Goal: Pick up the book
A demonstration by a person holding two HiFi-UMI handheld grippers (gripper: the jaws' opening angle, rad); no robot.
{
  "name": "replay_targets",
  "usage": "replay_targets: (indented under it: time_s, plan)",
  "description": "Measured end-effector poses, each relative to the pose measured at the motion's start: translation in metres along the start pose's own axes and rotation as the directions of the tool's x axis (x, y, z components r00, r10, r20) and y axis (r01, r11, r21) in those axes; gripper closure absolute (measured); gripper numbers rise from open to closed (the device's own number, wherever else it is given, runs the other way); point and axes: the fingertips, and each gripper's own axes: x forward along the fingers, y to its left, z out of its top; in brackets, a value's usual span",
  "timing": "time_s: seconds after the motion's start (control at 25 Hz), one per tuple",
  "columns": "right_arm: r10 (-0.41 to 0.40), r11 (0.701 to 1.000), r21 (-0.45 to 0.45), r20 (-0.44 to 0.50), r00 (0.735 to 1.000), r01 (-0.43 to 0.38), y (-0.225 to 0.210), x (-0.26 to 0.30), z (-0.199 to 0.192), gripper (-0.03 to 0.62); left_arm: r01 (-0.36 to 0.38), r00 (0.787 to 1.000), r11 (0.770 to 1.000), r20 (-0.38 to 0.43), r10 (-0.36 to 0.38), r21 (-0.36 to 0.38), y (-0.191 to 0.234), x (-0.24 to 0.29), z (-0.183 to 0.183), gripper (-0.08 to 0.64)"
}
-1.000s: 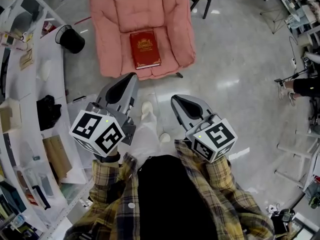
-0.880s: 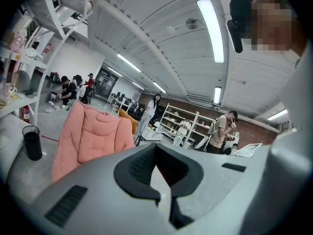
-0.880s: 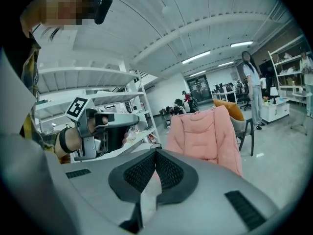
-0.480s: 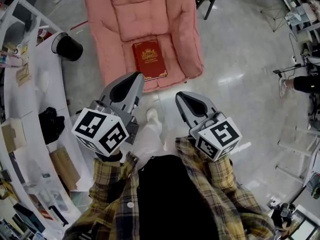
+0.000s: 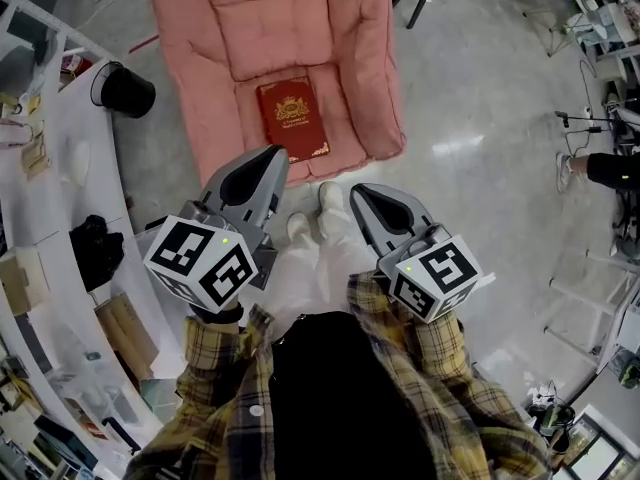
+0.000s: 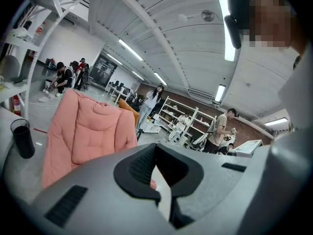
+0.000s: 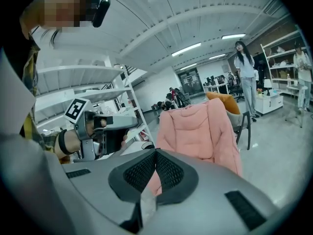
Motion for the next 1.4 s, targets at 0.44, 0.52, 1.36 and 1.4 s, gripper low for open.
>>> replay_targets:
  time_s: [0.44,0.52,1.36,1.4]
  plan:
    - [0.151,0.986,-0.068,-0.011,0.989,-0.151,-0.065,0.045,0.06,0.575,-0.11,0.992,0.994,0.063,0.111,-0.024,0.02,0.069,0.042,0.557]
    - [0.172,0.982,-0.081,-0.012,0.985,-0.173,-0.078,0.051,0.072,0.575,-0.124,0.99,0.992,0.07,0.126,-0.026,0.02,0.083,0.048,0.557]
    - [0.302,0.951,-0.031,-0.109,0.947,-0.307,-0.109,0.09,0.071,0.575,-0.298,0.954,0.941,-0.079,0.288,-0.16,0.081,0.11,0.002,0.557]
    - [0.301,0.952,-0.025,-0.118,0.946,-0.306,-0.109,0.093,0.067,0.575,-0.305,0.951,0.938,-0.096,0.293,-0.165,0.089,0.111,-0.005,0.557]
